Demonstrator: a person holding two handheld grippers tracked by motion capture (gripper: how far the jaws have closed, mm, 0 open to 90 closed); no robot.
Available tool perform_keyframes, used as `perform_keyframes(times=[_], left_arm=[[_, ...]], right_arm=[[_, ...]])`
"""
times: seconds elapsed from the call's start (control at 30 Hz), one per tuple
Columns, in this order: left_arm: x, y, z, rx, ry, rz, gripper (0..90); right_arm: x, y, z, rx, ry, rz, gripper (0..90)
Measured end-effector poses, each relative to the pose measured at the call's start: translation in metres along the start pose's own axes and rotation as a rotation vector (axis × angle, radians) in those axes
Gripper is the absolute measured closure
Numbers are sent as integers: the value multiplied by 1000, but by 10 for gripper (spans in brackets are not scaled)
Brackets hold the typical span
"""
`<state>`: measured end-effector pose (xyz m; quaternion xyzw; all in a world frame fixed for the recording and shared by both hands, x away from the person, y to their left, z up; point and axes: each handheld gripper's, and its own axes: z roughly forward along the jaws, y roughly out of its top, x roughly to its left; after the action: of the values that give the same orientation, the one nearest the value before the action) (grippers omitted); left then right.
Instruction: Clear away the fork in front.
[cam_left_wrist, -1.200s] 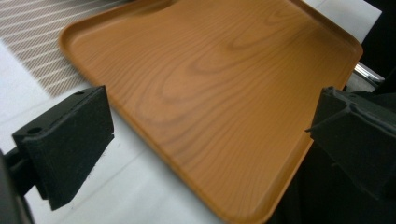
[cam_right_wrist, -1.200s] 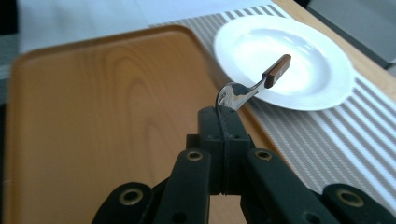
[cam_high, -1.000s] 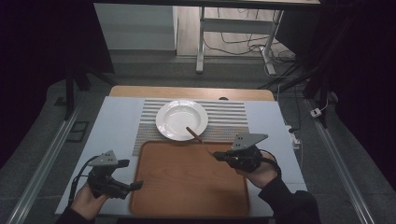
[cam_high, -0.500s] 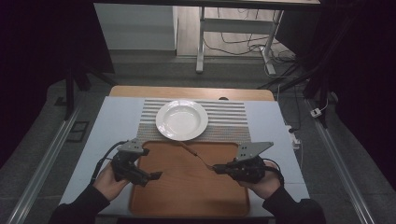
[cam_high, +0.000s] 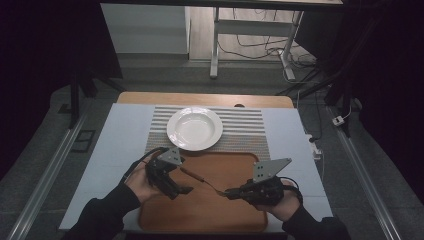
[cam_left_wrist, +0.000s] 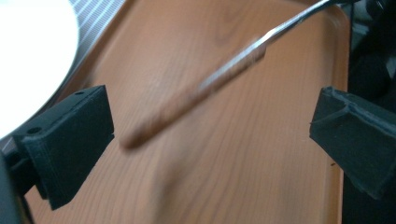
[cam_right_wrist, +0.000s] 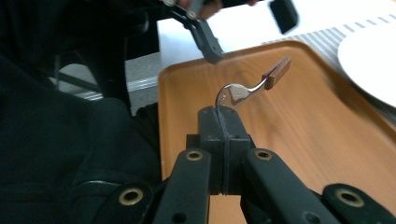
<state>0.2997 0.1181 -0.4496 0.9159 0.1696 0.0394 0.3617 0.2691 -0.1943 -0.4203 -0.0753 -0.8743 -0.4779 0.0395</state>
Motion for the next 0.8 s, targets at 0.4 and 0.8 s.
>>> perform_keyframes(times=[0.4, 0.8], left_arm=[[-10, 10, 14, 70, -58, 237, 393], [-27, 7, 21, 161, -196, 451, 742]], right_arm=[[6, 1, 7, 34, 85, -58, 900], [8, -1, 13, 78, 155, -93, 900]])
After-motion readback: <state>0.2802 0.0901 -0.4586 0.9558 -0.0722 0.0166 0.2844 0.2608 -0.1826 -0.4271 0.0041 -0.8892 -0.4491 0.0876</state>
